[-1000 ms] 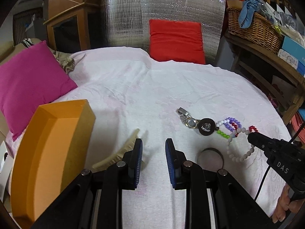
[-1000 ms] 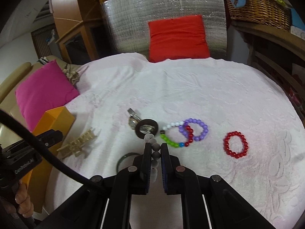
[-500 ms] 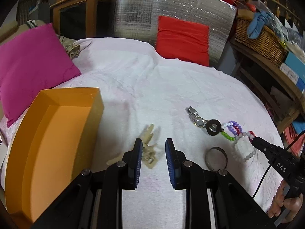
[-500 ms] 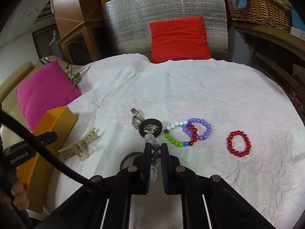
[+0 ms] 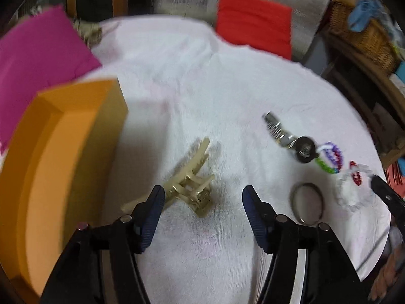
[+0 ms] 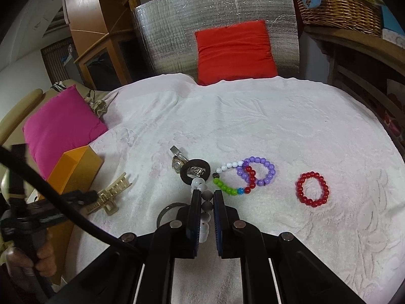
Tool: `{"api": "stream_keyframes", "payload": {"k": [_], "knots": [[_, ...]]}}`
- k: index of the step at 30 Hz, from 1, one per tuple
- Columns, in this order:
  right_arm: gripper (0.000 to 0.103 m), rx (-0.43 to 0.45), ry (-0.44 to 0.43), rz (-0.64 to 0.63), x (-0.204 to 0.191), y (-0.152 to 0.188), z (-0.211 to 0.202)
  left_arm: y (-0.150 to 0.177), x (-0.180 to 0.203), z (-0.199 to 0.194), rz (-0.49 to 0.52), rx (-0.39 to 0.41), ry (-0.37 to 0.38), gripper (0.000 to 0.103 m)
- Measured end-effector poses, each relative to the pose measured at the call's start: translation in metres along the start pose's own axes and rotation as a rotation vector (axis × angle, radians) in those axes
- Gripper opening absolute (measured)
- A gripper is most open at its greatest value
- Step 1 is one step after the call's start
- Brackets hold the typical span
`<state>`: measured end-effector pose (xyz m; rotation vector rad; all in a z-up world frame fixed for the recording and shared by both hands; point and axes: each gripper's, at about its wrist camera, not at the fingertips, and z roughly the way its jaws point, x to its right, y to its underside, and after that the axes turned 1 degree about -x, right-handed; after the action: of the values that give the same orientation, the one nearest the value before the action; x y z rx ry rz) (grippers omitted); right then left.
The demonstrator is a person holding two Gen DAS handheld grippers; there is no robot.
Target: Organize jewelry
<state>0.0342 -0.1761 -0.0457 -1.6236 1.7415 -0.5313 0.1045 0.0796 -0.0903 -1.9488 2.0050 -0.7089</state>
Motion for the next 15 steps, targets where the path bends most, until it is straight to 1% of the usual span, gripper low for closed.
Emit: {"api": "stream_keyframes", "payload": {"k": [1,3,4,5,6,7,8,9,10,12,15], "knots": [[0.010,-0.001,0.001,0.003,0.002,0.000,0.000,-0.001,-0.003,0.009,-0.030,-0.026,0.000,0.065],[0.010,-0.004,0.004,0.009,0.005,0.001,0.000,-0.003,-0.007,0.021,-0.061,-0.050,-0.010,0.064],[0.010,-0.005,0.007,0.011,0.007,0.001,0.000,-0.004,-0.006,0.024,-0.065,-0.041,-0.022,0.064],[0.010,-0.007,0.009,0.013,0.008,0.001,0.000,-0.003,-0.004,0.022,-0.058,-0.023,-0.033,0.061],[0.010,-0.008,0.011,0.015,0.010,0.001,-0.001,-0.004,-0.002,0.022,-0.049,-0.015,-0.033,0.048],[0.010,-0.009,0.011,0.017,0.012,0.001,-0.001,-0.003,-0.001,0.024,-0.046,-0.024,-0.023,0.032],[0.010,-0.009,0.010,0.021,0.013,0.001,-0.002,-0.002,-0.001,0.027,-0.050,-0.037,-0.012,0.029],[0.010,-0.008,0.009,0.025,0.014,0.001,-0.002,-0.002,-0.002,0.029,-0.052,-0.047,-0.005,0.015],[0.010,-0.006,0.009,0.026,0.015,0.001,-0.003,0.000,-0.001,0.031,-0.050,-0.060,0.004,0.007],[0.010,-0.004,0.007,0.028,0.015,0.001,-0.004,-0.001,-0.001,0.029,-0.044,-0.054,0.004,0.006],[0.010,0.001,0.006,0.027,0.015,0.000,-0.005,-0.001,0.004,0.016,-0.014,-0.003,0.025,0.004]]}}
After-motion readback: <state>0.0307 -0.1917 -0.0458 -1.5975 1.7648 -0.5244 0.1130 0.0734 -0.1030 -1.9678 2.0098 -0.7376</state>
